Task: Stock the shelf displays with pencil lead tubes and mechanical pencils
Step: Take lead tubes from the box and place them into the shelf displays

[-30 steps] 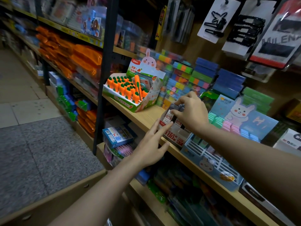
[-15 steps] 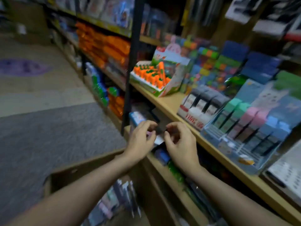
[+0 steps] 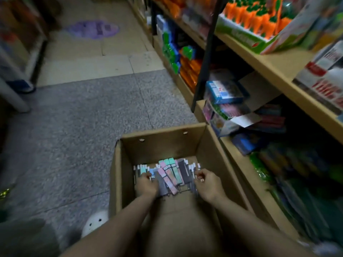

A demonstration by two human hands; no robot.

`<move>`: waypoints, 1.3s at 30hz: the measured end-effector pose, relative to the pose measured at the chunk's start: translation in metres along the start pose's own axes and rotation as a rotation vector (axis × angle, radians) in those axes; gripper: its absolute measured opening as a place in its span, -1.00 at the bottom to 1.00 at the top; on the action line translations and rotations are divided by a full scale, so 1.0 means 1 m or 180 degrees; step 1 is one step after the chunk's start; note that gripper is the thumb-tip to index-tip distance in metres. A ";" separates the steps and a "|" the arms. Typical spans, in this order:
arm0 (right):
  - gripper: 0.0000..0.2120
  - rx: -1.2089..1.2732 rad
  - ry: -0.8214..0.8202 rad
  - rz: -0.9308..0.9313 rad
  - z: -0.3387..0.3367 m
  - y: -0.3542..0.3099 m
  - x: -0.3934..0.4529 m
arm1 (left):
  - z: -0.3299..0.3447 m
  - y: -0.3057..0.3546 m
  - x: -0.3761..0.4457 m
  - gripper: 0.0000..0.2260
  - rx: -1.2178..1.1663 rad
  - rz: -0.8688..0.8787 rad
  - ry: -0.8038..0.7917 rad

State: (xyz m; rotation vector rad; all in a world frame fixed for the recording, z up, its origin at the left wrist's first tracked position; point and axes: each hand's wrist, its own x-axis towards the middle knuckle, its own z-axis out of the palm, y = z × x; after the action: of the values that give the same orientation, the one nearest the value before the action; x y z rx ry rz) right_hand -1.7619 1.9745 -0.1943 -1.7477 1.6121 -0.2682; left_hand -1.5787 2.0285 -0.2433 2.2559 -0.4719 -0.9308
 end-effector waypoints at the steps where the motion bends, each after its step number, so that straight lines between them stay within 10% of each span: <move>1: -0.76 -0.0026 -0.0095 0.0096 0.008 0.006 0.003 | 0.005 -0.006 0.003 -0.70 0.0105 -0.0056 -0.0017; 19: -0.57 -0.1007 -0.0252 -0.0192 0.112 0.003 0.065 | 0.063 -0.025 0.031 -0.61 0.0195 0.0548 0.0246; 29: -0.77 -0.0063 -0.0070 0.0401 0.105 0.016 0.067 | 0.072 -0.019 0.029 -0.59 -0.0048 0.0025 0.0174; 34: -0.77 0.0388 -0.0070 0.0592 0.098 0.022 0.065 | 0.070 -0.020 0.028 -0.89 0.0340 0.0004 0.0093; 39: -0.42 0.1209 -0.0268 0.0909 0.073 0.021 0.050 | 0.053 -0.009 0.021 -0.91 -0.0103 0.0076 0.0058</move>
State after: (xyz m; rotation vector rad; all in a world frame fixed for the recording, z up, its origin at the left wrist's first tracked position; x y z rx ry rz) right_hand -1.7246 1.9560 -0.2756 -1.2136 1.6040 -0.3330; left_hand -1.6020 2.0013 -0.2889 2.2230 -0.4714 -0.8989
